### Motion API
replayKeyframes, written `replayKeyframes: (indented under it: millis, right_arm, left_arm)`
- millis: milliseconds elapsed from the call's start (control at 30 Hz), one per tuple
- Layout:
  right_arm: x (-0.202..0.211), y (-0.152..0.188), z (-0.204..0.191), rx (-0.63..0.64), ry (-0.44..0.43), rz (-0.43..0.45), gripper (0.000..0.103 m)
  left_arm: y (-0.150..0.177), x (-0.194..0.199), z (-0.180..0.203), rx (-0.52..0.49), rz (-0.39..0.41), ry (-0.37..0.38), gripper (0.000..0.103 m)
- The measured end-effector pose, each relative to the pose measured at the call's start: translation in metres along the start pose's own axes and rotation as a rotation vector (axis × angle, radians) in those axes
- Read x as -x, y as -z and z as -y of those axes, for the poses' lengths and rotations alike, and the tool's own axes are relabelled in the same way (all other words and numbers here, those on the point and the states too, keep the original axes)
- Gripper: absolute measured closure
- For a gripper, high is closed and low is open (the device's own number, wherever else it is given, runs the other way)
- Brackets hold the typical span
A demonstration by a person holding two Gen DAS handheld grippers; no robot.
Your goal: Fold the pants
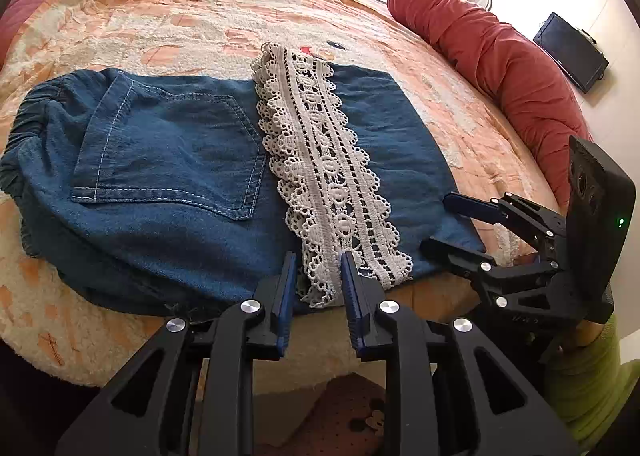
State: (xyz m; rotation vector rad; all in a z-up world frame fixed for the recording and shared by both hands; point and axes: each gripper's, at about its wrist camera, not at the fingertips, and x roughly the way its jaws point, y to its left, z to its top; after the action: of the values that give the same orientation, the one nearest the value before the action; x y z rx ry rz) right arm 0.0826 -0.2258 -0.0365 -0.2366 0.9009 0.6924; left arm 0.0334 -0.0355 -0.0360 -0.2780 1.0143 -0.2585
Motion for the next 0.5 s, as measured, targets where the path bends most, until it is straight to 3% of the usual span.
replayKeyframes:
  millis: [233, 333, 500]
  right_arm:
    - [0.021, -0.004, 0.004, -0.025, -0.018, 0.07, 0.046]
    - [0.029, -0.006, 0.006, -0.043, -0.021, 0.095, 0.041]
    - [0.039, -0.012, 0.005, -0.057, -0.014, 0.13, 0.035]
  left_arm:
    - [0.0, 0.012, 0.002, -0.004, 0.02, 0.003, 0.078]
    - [-0.002, 0.021, 0.002, -0.012, 0.041, -0.006, 0.077]
    - [-0.005, 0.04, 0.0, -0.019, 0.088, -0.023, 0.069]
